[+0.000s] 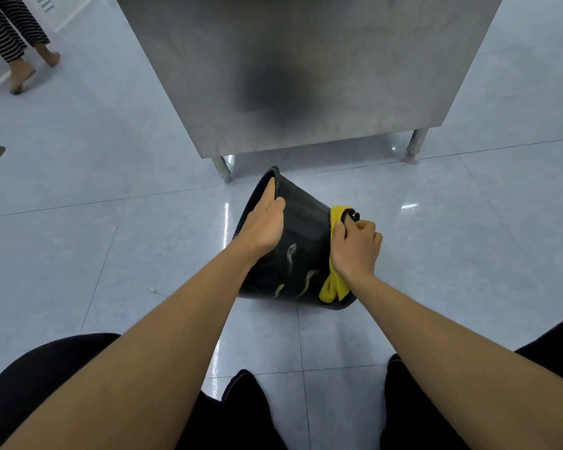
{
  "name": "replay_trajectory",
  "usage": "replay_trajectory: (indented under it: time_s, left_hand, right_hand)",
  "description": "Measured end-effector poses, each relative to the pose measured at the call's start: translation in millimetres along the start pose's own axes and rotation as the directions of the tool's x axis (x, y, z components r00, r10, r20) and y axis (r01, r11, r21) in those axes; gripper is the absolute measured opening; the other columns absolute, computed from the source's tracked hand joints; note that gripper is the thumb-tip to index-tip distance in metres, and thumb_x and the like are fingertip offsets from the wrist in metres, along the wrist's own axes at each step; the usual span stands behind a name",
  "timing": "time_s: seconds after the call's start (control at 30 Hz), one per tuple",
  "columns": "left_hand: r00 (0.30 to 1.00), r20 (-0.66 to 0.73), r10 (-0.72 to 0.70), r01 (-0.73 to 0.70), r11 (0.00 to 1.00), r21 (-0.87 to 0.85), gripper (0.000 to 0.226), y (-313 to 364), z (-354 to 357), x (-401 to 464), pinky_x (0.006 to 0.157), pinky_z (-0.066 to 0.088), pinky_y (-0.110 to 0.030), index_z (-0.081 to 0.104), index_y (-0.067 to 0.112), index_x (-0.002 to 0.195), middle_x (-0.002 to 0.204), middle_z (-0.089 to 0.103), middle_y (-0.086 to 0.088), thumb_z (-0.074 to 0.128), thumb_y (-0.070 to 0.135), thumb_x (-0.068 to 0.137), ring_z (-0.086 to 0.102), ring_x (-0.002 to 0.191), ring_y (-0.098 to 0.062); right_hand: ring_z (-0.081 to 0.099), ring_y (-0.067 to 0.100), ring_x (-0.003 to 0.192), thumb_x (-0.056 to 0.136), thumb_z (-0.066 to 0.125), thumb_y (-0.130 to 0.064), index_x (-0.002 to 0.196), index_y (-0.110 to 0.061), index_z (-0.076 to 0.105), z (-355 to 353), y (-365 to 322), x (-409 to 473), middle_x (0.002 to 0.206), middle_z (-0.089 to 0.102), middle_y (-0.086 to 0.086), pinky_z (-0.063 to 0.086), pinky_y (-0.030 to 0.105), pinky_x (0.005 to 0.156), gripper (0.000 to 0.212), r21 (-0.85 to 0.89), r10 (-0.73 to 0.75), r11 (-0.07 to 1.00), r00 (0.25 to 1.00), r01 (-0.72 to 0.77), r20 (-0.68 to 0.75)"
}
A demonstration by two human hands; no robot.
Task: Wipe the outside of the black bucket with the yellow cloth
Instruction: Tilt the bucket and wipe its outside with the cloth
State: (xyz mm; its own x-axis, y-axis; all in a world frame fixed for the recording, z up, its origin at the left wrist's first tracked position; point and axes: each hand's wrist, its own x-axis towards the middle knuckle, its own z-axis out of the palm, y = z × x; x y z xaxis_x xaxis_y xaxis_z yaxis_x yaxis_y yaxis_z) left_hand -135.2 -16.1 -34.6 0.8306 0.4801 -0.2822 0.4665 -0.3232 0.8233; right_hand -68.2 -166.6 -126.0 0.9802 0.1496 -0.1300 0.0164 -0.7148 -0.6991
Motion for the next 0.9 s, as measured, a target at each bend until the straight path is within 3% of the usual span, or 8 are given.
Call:
replay_trajectory:
  time_s: [0.17, 0.27, 0.33, 0.4, 0.5, 0.6, 0.73, 0.9]
  left_hand:
    - [0.998, -0.07, -0.006, -0.004, 0.989, -0.148, 0.061, 3, 3, -2, 0.12, 0.029, -0.046, 0.019, 0.031, 0.161, 0.163, 0.033, 0.003, 0.029, 0.031, 0.101, 0.036, 0.145, -0.02]
    - [0.989, -0.076, -0.124, 0.098, 0.954, -0.283, 0.048, 6, 4, -2, 0.099, 0.051, -0.049, 0.054, 0.009, 0.13, 0.122, 0.065, -0.018, 0.032, 0.033, 0.095, 0.062, 0.104, -0.021]
    - [0.968, -0.085, -0.235, 0.192, 0.917, -0.348, 0.039, 2, 8, -7, 0.08, 0.053, -0.045, 0.049, 0.006, 0.112, 0.097, 0.061, -0.018, 0.031, 0.033, 0.09, 0.058, 0.084, -0.023]
    - [0.941, -0.153, -0.302, 0.239, 0.913, -0.33, 0.031, -3, 8, -8, 0.066, 0.047, -0.037, 0.041, 0.011, 0.116, 0.085, 0.053, -0.008, 0.029, 0.029, 0.093, 0.051, 0.073, -0.02]
    - [0.949, -0.163, -0.271, 0.207, 0.921, -0.331, 0.017, -5, 3, 0, 0.054, 0.033, -0.03, 0.045, 0.014, 0.091, 0.074, 0.042, -0.004, 0.029, 0.018, 0.094, 0.039, 0.06, -0.015]
    - [0.976, -0.094, -0.195, 0.159, 0.941, -0.3, 0.028, -4, 1, -3, 0.054, 0.048, -0.031, 0.058, 0.013, 0.093, 0.08, 0.057, -0.007, 0.031, 0.016, 0.1, 0.054, 0.063, -0.015]
    - [0.992, -0.049, -0.12, 0.112, 0.984, -0.142, 0.034, -13, -1, -15, 0.086, 0.056, -0.042, 0.06, 0.021, 0.106, 0.107, 0.066, -0.011, 0.028, 0.032, 0.106, 0.063, 0.091, -0.02]
    - [0.988, -0.122, -0.091, 0.073, 0.987, -0.144, 0.032, -11, 0, -15, 0.084, 0.049, -0.039, 0.054, 0.018, 0.092, 0.093, 0.058, -0.002, 0.027, 0.029, 0.106, 0.053, 0.082, -0.016]
  right_hand:
    - [0.053, 0.019, 0.095, 0.103, 0.043, -0.036, 0.116, -0.02, 0.065, 6, -45, -32, 0.1, 0.051, -0.001, 0.045, 0.033, 0.082, 0.029, 0.249, -0.329, 0.907, 0.941, 0.339, -0.082]
    - [0.05, 0.015, 0.087, 0.099, 0.045, -0.04, 0.118, -0.021, 0.068, 10, -68, -51, 0.092, 0.052, -0.004, 0.046, 0.033, 0.078, 0.035, 0.29, -0.504, 0.816, 0.861, 0.5, -0.065]
    - [0.049, 0.019, 0.1, 0.098, 0.043, -0.046, 0.124, -0.026, 0.068, 12, -59, -50, 0.104, 0.056, 0.0, 0.042, 0.038, 0.089, 0.041, 0.161, -0.504, 0.848, 0.862, 0.505, -0.05]
    - [0.042, 0.024, 0.124, 0.096, 0.039, -0.054, 0.134, -0.037, 0.063, 11, -46, -43, 0.132, 0.055, 0.002, 0.031, 0.043, 0.103, 0.047, 0.022, -0.395, 0.918, 0.918, 0.395, -0.014]
    - [0.034, 0.023, 0.139, 0.097, 0.034, -0.056, 0.137, -0.04, 0.058, 6, -30, -24, 0.149, 0.05, -0.003, 0.023, 0.05, 0.112, 0.049, -0.035, -0.213, 0.976, 0.976, 0.215, 0.05]
    - [0.043, 0.025, 0.134, 0.1, 0.03, -0.048, 0.123, -0.028, 0.063, -2, -21, -10, 0.138, 0.059, 0.0, 0.026, 0.053, 0.113, 0.045, -0.025, -0.093, 0.995, 0.996, 0.093, 0.005]
    - [0.046, 0.031, 0.124, 0.102, 0.04, -0.036, 0.127, -0.021, 0.066, 1, -24, -18, 0.13, 0.059, 0.01, 0.032, 0.047, 0.106, 0.039, -0.044, -0.066, 0.997, 0.99, 0.061, -0.123]
    - [0.049, 0.024, 0.098, 0.101, 0.047, -0.036, 0.117, -0.021, 0.067, 16, -54, -52, 0.106, 0.058, 0.003, 0.04, 0.038, 0.084, 0.029, 0.004, -0.496, 0.866, 0.858, 0.501, -0.13]
